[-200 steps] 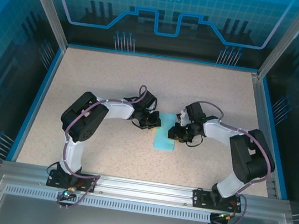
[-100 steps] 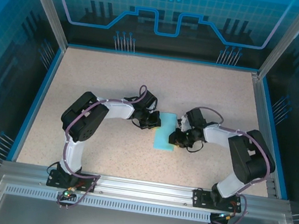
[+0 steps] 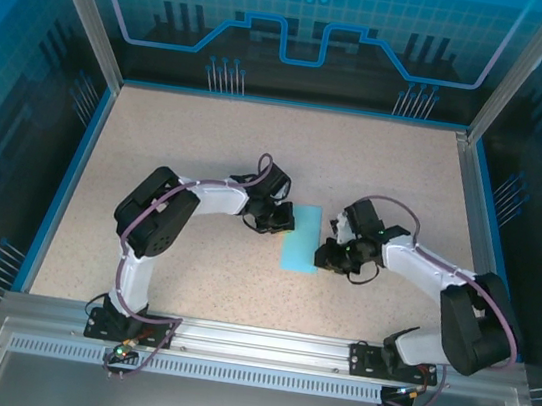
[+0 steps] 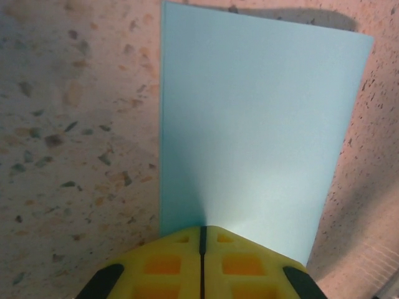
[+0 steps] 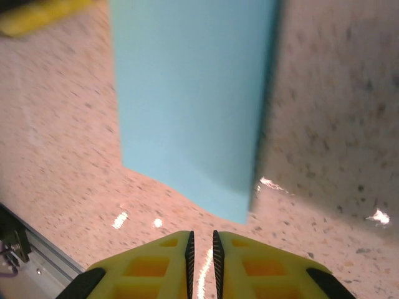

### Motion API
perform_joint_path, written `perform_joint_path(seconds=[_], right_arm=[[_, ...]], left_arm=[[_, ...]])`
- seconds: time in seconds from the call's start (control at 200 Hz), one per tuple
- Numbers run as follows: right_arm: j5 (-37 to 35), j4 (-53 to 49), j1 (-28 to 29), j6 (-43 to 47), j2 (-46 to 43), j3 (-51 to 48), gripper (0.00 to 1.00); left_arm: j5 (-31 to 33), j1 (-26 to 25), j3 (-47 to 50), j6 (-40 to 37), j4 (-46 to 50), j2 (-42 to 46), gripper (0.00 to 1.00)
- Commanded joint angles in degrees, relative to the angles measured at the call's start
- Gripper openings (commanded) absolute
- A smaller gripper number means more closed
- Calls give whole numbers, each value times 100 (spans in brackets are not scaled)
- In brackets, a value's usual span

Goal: Fold a paper plane with a square sheet of paper (pick it up from the middle)

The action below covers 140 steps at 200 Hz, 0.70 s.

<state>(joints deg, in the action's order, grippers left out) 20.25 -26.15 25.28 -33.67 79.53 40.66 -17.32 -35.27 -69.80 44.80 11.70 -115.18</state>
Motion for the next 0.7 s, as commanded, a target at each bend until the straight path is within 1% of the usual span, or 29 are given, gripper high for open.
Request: perform_joint_path(seconds=[0.0, 0.2, 0.27, 0.355, 0.44, 0.56, 0.62, 0.695], right_arm=[[-498, -294, 126, -108, 47, 299, 18], [-531, 15, 343, -277, 936, 594, 17], [-562, 35, 486, -319, 1207, 714, 17], [-582, 68, 595, -402, 1466, 774, 17], [-601, 194, 681, -511, 1586, 738, 17], [-664, 432, 883, -684, 1712, 675, 17], [-621, 562, 965, -817, 1805, 715, 17], [-559, 796, 1079, -1056, 1916, 786, 17]], left_arm=[[216, -146, -132, -223, 743, -133, 11], [-19, -147, -308, -239, 626, 273, 22], [19, -139, -242, -238, 550, 502, 27], [211, -90, 32, -158, 378, 845, 31], [404, -1, 422, -92, 91, 1228, 43], [472, 173, 842, -52, -77, 1673, 52], [450, 297, 972, 18, -25, 1826, 56], [436, 442, 1174, 105, -46, 1998, 56]])
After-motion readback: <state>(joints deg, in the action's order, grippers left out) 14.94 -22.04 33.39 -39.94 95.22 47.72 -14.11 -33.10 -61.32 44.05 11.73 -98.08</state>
